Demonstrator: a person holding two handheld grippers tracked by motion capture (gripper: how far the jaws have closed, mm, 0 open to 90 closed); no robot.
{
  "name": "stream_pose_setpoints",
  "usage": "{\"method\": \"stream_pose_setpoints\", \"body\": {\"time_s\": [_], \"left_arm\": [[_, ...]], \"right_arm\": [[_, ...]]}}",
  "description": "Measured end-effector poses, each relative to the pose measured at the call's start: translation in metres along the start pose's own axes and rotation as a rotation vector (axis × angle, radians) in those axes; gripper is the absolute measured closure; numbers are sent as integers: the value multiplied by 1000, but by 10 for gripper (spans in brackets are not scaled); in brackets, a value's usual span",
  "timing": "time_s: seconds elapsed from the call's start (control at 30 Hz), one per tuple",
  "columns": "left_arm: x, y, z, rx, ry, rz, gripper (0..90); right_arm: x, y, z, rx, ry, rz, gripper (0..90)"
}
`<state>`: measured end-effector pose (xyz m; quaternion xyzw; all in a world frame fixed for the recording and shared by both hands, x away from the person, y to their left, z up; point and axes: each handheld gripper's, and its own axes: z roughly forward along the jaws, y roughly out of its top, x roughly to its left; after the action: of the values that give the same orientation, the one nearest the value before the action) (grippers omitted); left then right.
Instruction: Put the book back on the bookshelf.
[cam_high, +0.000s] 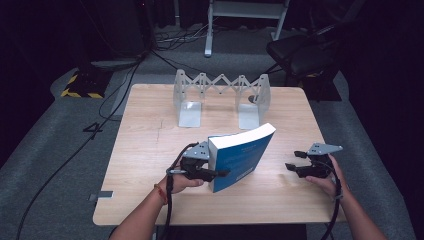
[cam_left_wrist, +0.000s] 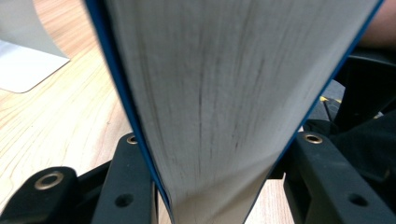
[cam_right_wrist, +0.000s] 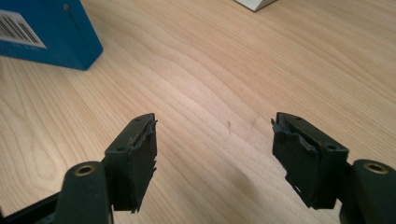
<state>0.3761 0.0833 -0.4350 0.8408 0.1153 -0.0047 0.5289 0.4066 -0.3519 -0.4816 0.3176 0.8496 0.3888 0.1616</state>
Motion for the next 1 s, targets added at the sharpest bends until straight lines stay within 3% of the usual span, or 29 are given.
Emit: {"method": "stream_pose_setpoints", "body": {"time_s": [0.23, 0.27, 0.5, 0.67, 0.8, 0.9, 0.93, 1.0], "left_arm": [[1, -1, 0, 22, -32, 19, 581], [0, -1, 0, 22, -31, 20, 579], [-1, -5, -1, 4, -7, 5, 574], [-2, -16, -1, 22, 39, -13, 560], [-7, -19, -1, 22, 72, -18, 566], [-10, -19, 0, 19, 78, -26, 578], [-11, -19, 0, 14, 81, -32, 578], [-11, -19, 0, 12, 86, -33, 579]], "right_arm": [[0, -9, 11, 30, 28, -5, 347], [1, -10, 15, 47, 28, -17, 355], [4, -7, 22, 28, 94, -65, 336], [12, 13, 28, -48, 156, -95, 316], [24, 32, 34, -95, 228, -147, 304], [32, 47, 38, -135, 269, -176, 300], [37, 59, 39, -153, 306, -195, 289], [40, 65, 38, -169, 315, -210, 290]]}}
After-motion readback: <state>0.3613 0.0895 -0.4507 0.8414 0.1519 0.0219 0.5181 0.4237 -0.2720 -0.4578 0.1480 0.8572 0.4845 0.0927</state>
